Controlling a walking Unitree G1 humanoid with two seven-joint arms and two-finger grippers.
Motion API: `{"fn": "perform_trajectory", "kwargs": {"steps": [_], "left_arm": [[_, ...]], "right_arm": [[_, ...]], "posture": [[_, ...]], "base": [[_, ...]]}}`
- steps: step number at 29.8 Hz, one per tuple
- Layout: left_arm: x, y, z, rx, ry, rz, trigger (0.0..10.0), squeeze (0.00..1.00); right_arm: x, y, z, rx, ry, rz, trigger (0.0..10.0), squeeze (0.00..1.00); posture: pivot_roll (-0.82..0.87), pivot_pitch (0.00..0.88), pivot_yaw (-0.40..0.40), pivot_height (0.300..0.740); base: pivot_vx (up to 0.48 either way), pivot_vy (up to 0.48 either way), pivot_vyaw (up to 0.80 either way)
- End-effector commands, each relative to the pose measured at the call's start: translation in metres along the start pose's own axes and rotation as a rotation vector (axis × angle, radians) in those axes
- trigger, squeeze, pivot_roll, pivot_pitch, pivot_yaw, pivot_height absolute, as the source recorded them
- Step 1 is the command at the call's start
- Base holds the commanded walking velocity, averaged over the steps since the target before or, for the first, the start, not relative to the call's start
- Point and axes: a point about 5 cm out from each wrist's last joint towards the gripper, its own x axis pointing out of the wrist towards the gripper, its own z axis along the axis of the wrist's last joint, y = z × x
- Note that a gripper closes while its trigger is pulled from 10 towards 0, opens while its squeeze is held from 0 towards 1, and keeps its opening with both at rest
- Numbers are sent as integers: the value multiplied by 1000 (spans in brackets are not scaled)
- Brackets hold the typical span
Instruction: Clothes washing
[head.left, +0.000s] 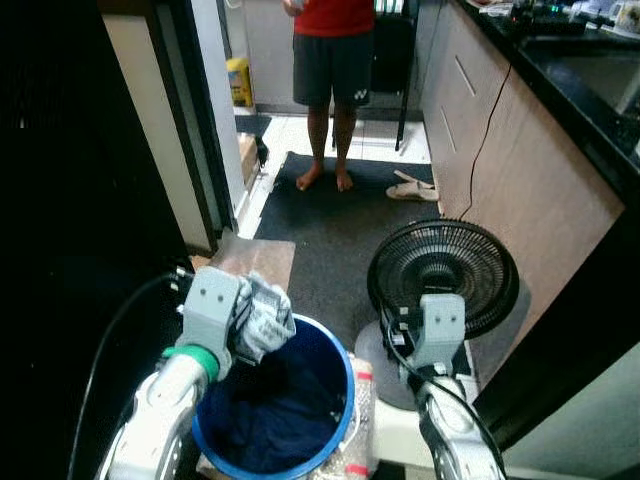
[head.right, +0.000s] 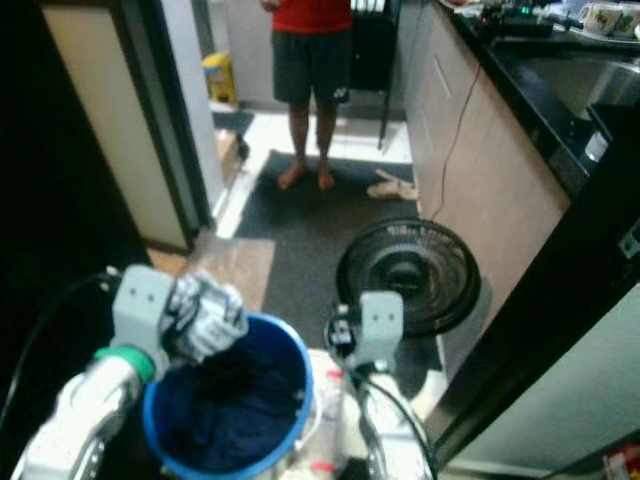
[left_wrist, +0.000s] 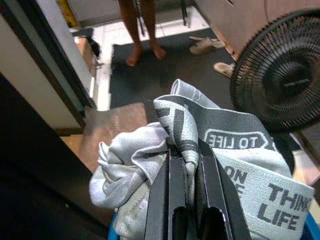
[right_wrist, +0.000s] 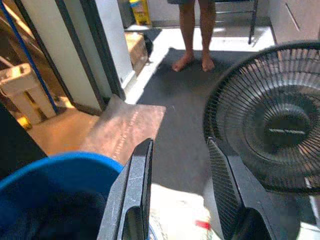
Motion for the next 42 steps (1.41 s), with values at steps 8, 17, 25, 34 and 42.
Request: {"fn": "perform_trajectory", "kwargs": {"steps": [8,17,25,34,42], "left_arm": [[4,-17,-8,-69,-6,25,10000,0],[7,-13,-7,-83,-19,62,10000,0],[8,-11,-8,-64,-21,58,10000,0],[8,-10,-9,-49,-18,56,10000,0],[8,-8,-9,-43,-16,57,10000,0]], "right_arm": [[4,-8,3,-46,10,31,10000,0],[12,-5,11,-22,-30,27,10000,0],[13,-6,10,7,-39,2,10000,0],[15,-4,10,13,-46,5,10000,0],[17,-2,10,20,-51,9,10000,0]], "posture": [[-25,5,-59,740],[-16,6,-40,740],[-16,11,-21,740],[-5,11,-7,740],[-1,10,-5,740]], "base": [[0,0,0],[0,0,0],[0,0,-500],[0,0,-800],[0,0,-800]]}}
